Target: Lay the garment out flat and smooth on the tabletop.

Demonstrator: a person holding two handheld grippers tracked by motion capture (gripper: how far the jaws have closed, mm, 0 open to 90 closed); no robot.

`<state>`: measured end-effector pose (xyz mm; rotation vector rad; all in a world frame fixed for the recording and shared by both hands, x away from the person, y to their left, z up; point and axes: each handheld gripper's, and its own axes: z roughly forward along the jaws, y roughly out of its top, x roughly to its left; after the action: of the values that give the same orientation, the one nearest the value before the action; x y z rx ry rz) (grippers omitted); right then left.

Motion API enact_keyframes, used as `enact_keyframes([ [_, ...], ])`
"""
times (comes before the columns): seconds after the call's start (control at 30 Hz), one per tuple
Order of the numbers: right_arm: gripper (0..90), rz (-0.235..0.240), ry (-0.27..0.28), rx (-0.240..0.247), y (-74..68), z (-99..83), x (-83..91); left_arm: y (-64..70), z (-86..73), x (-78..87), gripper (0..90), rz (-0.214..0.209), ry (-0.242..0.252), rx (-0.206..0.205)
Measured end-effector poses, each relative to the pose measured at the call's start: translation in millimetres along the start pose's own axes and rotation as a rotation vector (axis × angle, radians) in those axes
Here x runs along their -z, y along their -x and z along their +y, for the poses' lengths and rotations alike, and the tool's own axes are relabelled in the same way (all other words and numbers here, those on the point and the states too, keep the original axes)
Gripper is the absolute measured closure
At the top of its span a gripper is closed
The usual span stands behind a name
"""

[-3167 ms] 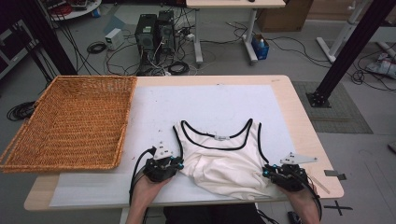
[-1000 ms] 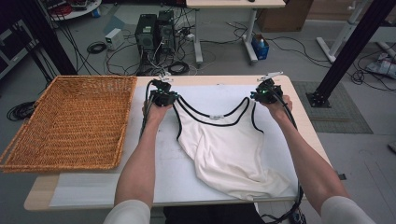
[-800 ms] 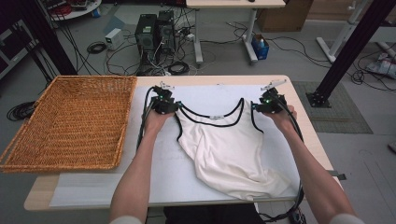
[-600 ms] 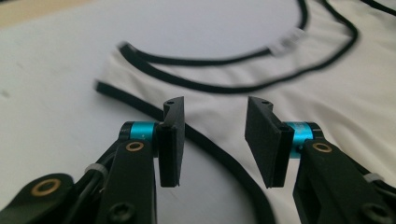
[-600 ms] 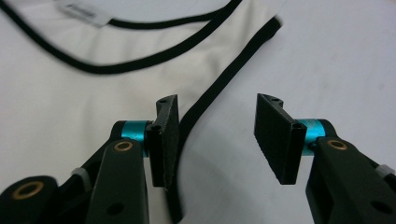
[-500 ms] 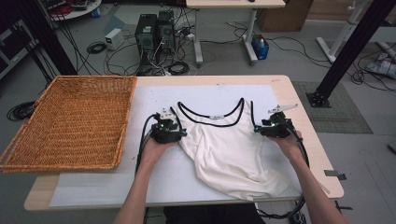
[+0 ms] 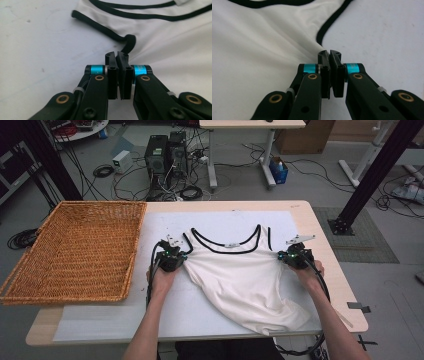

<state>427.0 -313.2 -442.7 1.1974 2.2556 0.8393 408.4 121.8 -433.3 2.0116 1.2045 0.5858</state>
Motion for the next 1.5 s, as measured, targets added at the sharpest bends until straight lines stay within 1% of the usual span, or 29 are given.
enact_keyframes([
  [0.03,84.1,0.002,-0.002,-0.008,0.3,0.1,-0.3,0.5,1.3,0.7,86.4,-0.015,0.008,0.0],
  [0.07,75.0,0.006,0.003,-0.007,-0.3,0.4,1.0,3.6,2.1,3.1,84.0,-0.015,0.017,-0.004],
  [0.1,67.3,0.007,0.005,-0.012,-2.0,0.5,3.7,7.9,2.9,6.1,74.5,0.002,0.023,-0.014],
  [0.13,64.5,0.012,0.001,-0.018,-4.0,0.1,8.5,12.5,2.4,10.3,64.2,0.007,0.033,-0.022],
  [0.17,59.9,0.017,0.014,-0.017,-5.6,-1.6,14.6,17.0,0.7,16.0,59.0,0.0,0.047,-0.02],
  [0.23,52.5,0.026,0.059,-0.049,-10.5,-8.0,31.2,27.1,-6.3,28.4,58.6,-0.03,0.083,-0.009],
  [0.3,50.0,0.062,0.11,-0.081,-19.3,-19.6,49.8,37.7,-15.7,37.5,54.9,-0.057,0.093,0.018],
  [0.37,47.7,0.097,0.136,-0.075,-32.4,-32.5,65.1,48.2,-25.7,42.6,52.1,-0.089,0.078,0.039],
  [0.43,44.0,0.146,0.133,-0.059,-47.7,-43.4,74.6,58.9,-34.7,43.9,50.7,-0.109,0.071,0.041],
  [0.5,42.8,0.173,0.125,-0.024,-63.0,-52.0,80.2,67.7,-40.3,42.8,48.5,-0.116,0.076,0.038],
  [0.57,42.8,0.2,0.105,-0.016,-79.2,-59.3,83.6,76.9,-44.2,38.5,48.5,-0.129,0.06,0.011],
  [0.63,47.5,0.222,0.082,0.019,-90.6,-64.3,84.0,83.3,-47.8,33.4,48.7,-0.139,0.032,-0.024],
  [0.67,50.8,0.224,0.068,0.038,-96.5,-67.2,82.6,84.6,-48.5,32.0,49.8,-0.147,0.035,-0.029],
  [0.7,59.1,0.229,0.055,0.054,-100.5,-70.0,79.7,83.9,-47.9,32.3,54.8,-0.16,0.036,-0.036],
  [0.73,64.0,0.22,0.059,0.065,-104.2,-73.2,77.6,83.2,-47.3,31.6,62.5,-0.177,0.038,-0.038],
  [0.77,74.1,0.206,0.085,0.074,-105.6,-75.0,77.9,82.4,-46.7,31.6,70.1,-0.177,0.036,-0.059],
  [0.8,80.5,0.2,0.091,0.08,-104.7,-75.1,77.9,80.6,-45.4,31.7,78.0,-0.181,0.035,-0.068],
  [0.83,84.6,0.192,0.098,0.081,-102.7,-74.5,77.7,77.4,-43.2,31.5,81.6,-0.187,0.033,-0.058],
  [0.9,87.2,0.153,0.117,0.07,-95.2,-70.9,78.3,69.2,-37.4,31.7,83.6,-0.156,0.045,-0.049],
  [0.93,88.2,0.133,0.125,0.056,-90.0,-68.2,79.1,64.2,-33.5,32.2,83.7,-0.136,0.061,-0.029],
  [1.0,88.6,0.071,0.136,0.038,-77.5,-61.6,78.6,54.5,-25.7,32.2,83.8,-0.099,0.08,-0.005],
  [1.03,88.5,0.043,0.13,0.029,-71.5,-58.7,77.1,50.8,-22.4,31.6,83.7,-0.097,0.082,0.004],
  [1.1,82.1,0.008,0.113,0.008,-61.6,-55.7,71.9,49.7,-19.1,32.0,79.7,-0.106,0.094,0.018],
  [1.17,70.4,0.013,0.105,-0.007,-57.5,-57.3,70.9,54.6,-19.5,37.6,62.3,-0.088,0.103,0.018],
  [1.2,63.6,0.011,0.117,-0.024,-58.3,-59.6,74.1,57.3,-21.4,42.2,57.0,-0.103,0.118,0.02],
  [1.27,51.5,0.019,0.147,-0.049,-62.2,-66.1,83.4,66.3,-27.5,54.1,53.3,-0.136,0.155,0.032],
  [1.33,47.9,0.019,0.164,-0.06,-68.5,-74.3,94.0,77.9,-35.6,64.4,50.8,-0.187,0.176,0.037],
  [1.43,42.5,0.019,0.179,-0.068,-79.2,-87.4,109.3,96.9,-46.7,71.5,48.3,-0.239,0.166,0.047],
  [1.5,41.7,0.018,0.181,-0.072,-83.1,-96.3,117.3,109.5,-52.8,69.9,48.0,-0.25,0.149,0.03],
])
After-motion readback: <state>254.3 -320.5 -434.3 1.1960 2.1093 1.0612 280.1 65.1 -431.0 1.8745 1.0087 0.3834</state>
